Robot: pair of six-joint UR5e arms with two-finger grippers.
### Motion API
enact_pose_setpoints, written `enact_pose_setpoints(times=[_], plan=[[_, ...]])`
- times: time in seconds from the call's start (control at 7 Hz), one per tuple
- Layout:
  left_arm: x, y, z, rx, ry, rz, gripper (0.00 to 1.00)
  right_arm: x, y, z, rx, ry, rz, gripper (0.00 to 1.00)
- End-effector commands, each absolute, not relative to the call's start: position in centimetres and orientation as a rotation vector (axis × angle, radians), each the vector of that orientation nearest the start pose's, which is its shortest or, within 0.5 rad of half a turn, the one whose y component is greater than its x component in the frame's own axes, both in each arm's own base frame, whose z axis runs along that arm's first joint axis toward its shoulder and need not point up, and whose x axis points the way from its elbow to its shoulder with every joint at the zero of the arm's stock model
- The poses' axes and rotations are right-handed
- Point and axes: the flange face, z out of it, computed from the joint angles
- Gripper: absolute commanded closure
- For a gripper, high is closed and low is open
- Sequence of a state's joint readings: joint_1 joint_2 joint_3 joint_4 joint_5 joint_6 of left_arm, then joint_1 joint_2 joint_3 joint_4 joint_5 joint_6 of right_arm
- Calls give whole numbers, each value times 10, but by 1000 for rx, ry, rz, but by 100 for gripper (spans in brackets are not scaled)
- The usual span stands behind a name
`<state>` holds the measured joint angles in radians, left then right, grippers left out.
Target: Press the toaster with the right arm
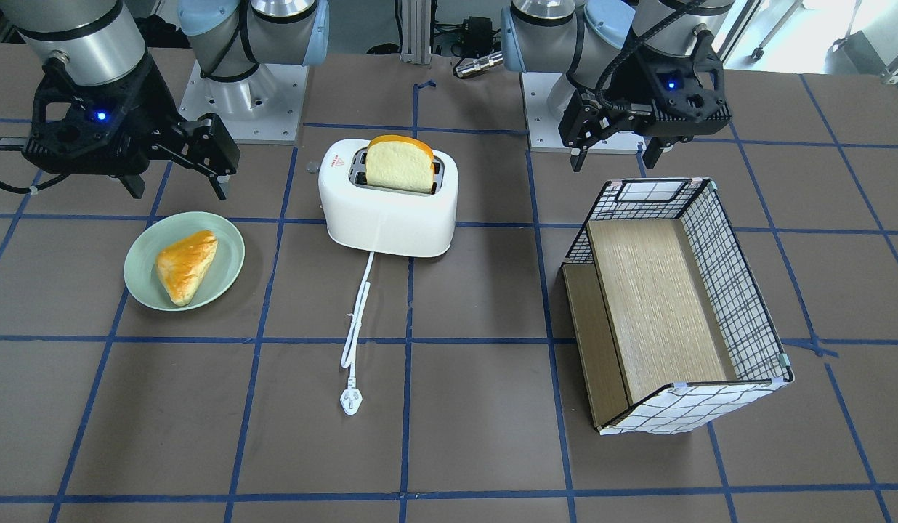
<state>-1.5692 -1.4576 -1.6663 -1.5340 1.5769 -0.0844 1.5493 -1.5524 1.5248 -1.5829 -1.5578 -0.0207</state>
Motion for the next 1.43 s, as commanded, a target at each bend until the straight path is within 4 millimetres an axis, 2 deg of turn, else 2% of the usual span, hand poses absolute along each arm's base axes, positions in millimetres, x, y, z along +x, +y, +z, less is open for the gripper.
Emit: enact_pose_setpoints(times=[0.0,1.14,1.29], plan=[[-132,-450,497,-135,3134,-85,0,124,-506,503,0,3128,-63,0],[-132,-449,498,-135,3134,-87,0,124,-505,504,0,3127,-58,0],[-132,-449,498,-135,3134,-87,0,124,-497,500,19,3126,16,0]])
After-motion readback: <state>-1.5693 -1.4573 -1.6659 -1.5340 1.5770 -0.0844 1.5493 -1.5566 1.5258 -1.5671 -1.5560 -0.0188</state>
